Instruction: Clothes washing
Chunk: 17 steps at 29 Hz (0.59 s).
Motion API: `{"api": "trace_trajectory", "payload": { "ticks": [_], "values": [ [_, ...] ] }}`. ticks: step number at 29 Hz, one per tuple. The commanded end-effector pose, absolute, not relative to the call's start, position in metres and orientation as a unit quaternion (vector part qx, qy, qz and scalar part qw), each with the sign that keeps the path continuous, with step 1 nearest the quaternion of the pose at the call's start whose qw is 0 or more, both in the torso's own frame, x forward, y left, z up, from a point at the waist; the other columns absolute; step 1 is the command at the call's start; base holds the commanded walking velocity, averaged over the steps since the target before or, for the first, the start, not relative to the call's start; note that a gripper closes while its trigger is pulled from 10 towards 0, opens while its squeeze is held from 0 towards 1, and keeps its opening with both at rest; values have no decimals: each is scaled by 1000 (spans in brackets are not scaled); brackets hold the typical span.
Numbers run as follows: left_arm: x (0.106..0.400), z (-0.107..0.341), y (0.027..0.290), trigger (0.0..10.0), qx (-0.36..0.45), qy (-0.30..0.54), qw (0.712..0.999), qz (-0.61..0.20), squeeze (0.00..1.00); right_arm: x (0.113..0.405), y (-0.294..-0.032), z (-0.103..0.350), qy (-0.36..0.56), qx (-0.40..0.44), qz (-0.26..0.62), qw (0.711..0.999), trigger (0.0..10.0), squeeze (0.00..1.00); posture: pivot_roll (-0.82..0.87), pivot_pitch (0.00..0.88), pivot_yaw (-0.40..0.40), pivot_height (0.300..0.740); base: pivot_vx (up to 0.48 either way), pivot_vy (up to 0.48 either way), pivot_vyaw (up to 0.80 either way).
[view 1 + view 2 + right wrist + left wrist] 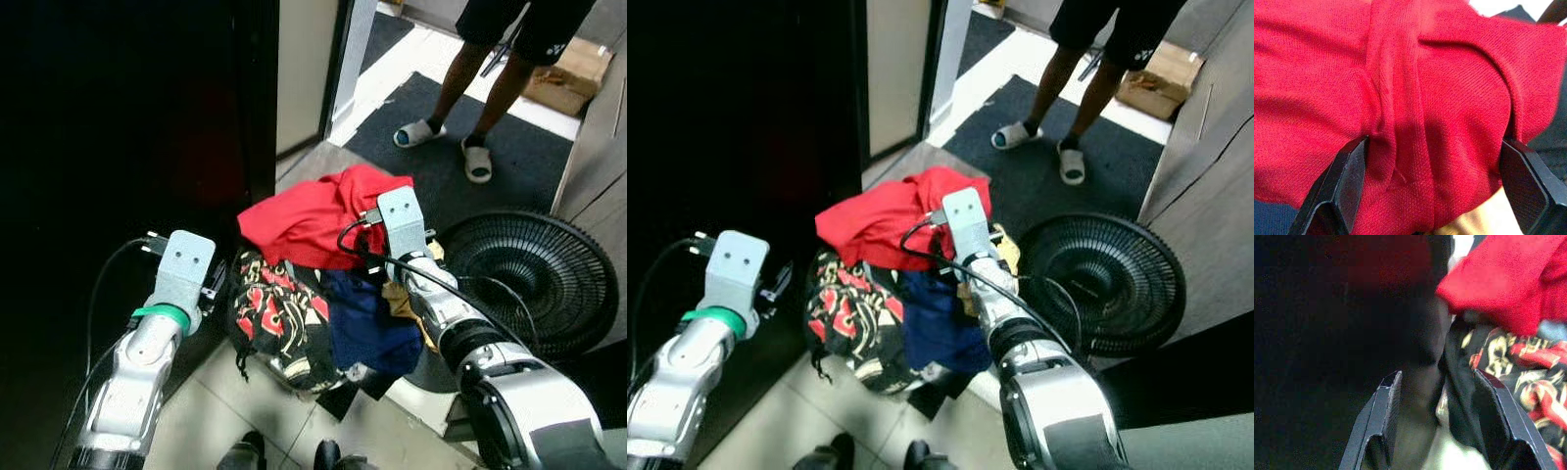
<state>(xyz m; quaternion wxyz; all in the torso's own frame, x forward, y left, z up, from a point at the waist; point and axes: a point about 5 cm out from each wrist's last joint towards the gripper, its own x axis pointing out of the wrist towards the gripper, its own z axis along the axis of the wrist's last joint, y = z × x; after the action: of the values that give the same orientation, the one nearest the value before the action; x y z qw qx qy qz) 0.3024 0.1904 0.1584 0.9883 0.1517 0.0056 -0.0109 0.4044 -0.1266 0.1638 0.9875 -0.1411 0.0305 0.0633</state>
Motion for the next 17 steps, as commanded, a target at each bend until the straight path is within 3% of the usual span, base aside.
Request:
{"api": "trace_trajectory", "payload": {
  "ticks": [1,7,13,17],
  "values": [
    [297,155,193,10000,150,18,989,-6,0,401,-125,152,48,-129,67,988,10000,0,328,383,-23,740,0,0,0],
    [283,169,197,10000,150,9,989,8,0,402,-114,163,10,-102,96,990,10000,0,343,464,-23,740,0,0,0],
    [278,173,197,10000,151,9,988,10,0,399,-108,158,9,-87,105,991,10000,0,360,483,-19,740,0,0,0],
    [271,172,199,10000,153,20,988,15,0,393,-92,158,-20,0,166,986,10000,0,370,481,-15,740,0,0,0]
  ]
}}
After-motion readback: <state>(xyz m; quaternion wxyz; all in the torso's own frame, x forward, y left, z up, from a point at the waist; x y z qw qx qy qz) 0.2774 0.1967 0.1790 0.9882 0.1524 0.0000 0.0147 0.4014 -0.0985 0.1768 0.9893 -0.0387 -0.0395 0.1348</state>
